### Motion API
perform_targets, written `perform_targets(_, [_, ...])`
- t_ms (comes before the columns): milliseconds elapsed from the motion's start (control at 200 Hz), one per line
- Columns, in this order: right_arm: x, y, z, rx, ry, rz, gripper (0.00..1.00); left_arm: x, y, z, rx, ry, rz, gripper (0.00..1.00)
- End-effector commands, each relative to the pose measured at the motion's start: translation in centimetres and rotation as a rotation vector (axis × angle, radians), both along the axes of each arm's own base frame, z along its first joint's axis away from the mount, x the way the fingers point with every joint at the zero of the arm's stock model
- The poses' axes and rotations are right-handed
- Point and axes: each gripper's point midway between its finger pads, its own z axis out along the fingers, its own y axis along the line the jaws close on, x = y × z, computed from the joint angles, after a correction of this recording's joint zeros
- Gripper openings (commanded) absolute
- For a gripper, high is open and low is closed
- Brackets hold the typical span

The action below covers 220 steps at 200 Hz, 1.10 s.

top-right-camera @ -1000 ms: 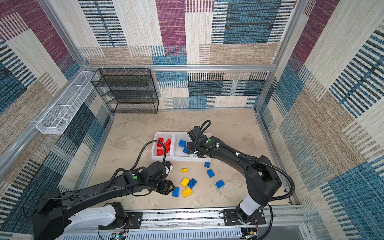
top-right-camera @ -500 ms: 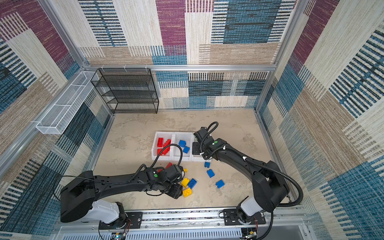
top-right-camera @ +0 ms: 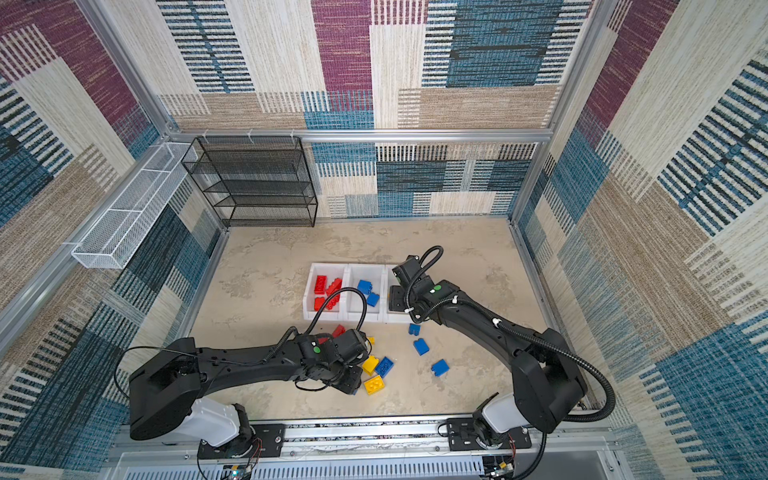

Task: Sort the legos into containers by color
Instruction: 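Carry the blue brick with the left gripper into the middle compartment and release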

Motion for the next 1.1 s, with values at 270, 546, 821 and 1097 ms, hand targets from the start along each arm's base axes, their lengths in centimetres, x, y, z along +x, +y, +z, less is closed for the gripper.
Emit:
perform_targets(270, [-0.1,-1.4,1.1,0.021,-0.035,-0.052,0.68,9.3,-1.3,8.3,-0.117,-0.213,-0.024,0.26])
perform_targets(546, [-0.6,-1.4,0.7,0.039,-0.009,-0.049,0.67,20.3,-2.4,8.6,-0.070,-0.278,-0.015,0.26])
perform_targets(821, [-0.9,-2.0,1.2,0.024,-0.012,-0.050,0.68,23.3,-1.4,6.6,0.033,-0.288,0.016,0.32])
perform_targets(1097, [-1.6,-2.8,0.9,0.017,-0.009,-0.072,0.70,23.0,-0.3,6.3,0.027,-0.286,0.062,0.58])
